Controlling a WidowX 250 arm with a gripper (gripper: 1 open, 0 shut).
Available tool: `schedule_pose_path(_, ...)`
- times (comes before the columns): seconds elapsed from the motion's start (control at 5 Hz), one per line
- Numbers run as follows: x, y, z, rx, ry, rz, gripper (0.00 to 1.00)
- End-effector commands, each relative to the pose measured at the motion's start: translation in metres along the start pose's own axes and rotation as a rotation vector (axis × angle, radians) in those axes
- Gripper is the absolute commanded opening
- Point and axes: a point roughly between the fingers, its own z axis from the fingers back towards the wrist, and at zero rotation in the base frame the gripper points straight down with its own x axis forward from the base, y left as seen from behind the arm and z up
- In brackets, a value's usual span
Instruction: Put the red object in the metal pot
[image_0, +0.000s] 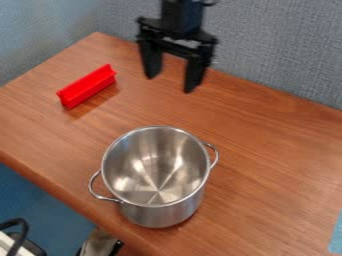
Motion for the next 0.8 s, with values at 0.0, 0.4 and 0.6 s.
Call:
schedule_pose_path(0.0, 0.002, 0.044, 0.012, 0.024, -0.057, -0.008, 1.0)
schedule_pose_path(0.4, 0.004, 0.125, 0.003, 0.055, -0.09, -0.013, 1.0)
schedule_pose_path(0.6, 0.006, 0.152, -0.007, 0.066, -0.097, -0.028, 1.0)
